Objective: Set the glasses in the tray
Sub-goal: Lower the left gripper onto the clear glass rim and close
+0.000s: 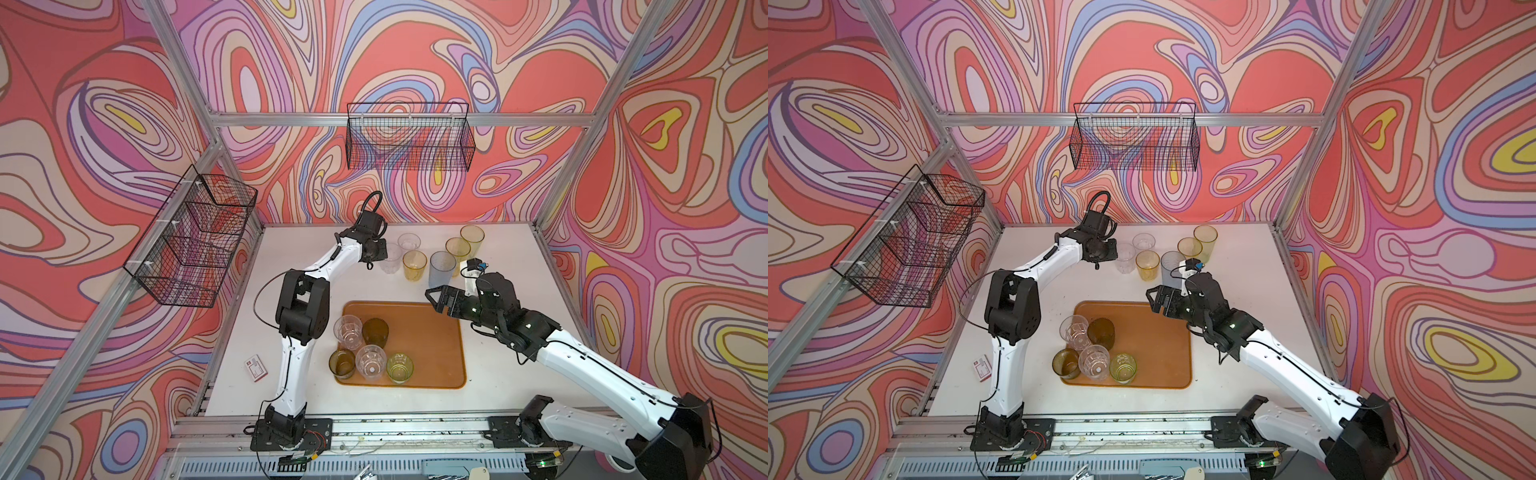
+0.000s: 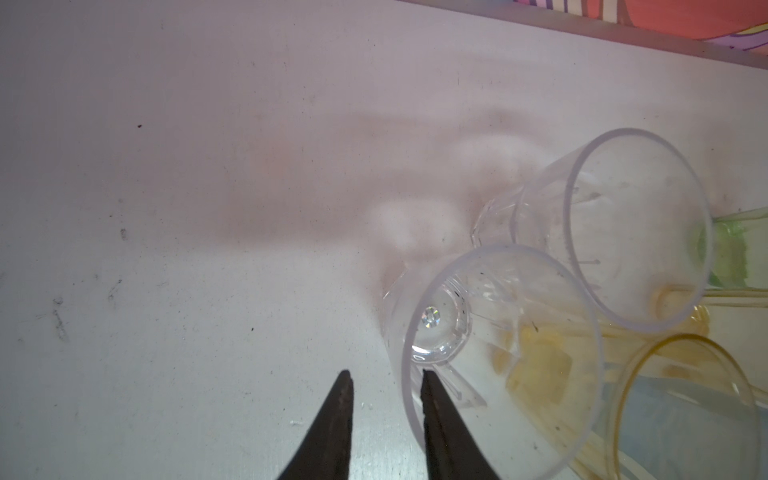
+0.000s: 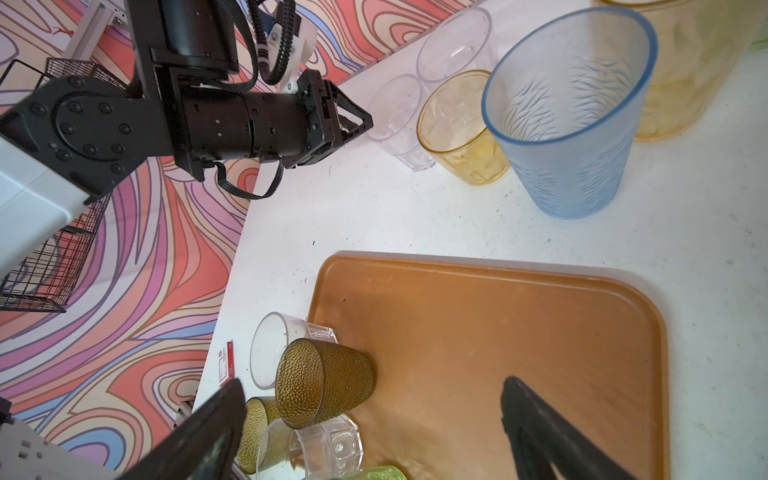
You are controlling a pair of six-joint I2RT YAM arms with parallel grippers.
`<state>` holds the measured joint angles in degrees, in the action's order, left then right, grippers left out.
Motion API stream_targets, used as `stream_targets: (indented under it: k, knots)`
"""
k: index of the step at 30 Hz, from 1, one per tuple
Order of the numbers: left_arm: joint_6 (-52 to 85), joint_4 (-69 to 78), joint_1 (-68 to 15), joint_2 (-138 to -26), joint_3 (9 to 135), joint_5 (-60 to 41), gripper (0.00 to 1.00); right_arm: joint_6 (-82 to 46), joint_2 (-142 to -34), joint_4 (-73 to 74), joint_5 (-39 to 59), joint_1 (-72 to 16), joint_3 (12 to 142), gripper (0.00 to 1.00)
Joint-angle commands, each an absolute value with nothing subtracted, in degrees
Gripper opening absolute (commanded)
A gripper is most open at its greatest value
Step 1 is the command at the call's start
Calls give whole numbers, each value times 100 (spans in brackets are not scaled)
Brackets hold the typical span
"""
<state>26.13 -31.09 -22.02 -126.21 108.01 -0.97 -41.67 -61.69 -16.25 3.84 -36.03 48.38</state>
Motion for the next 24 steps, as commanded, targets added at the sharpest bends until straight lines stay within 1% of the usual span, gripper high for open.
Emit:
stream_targets:
  k: [1, 11, 17, 19, 20, 24]
  knots:
    - [2574, -3340, -2130, -12735, 10880, 44, 28, -4208, -6216, -1652, 274, -3577, 4852, 98]
    - [2575, -3376, -2123, -12812, 10919, -9, 27, -4320, -6275, -1687, 238, -3574, 4869, 98]
    - [2609, -3445, -2126, -12979, 11101, -122, 25, -4342, -6337, -1730, 233, -3577, 4912, 98]
    - [2608, -3475, -2125, -13019, 11148, -165, 23, -4342, -6354, -1748, 224, -3577, 4922, 99]
    - [2610, -3494, -2129, -13025, 11162, -162, 20, -4350, -6363, -1750, 220, -3577, 4931, 99]
    - [2569, -3539, -2122, -13008, 11156, -115, 14, -4350, -6389, -1753, 211, -3577, 4939, 98]
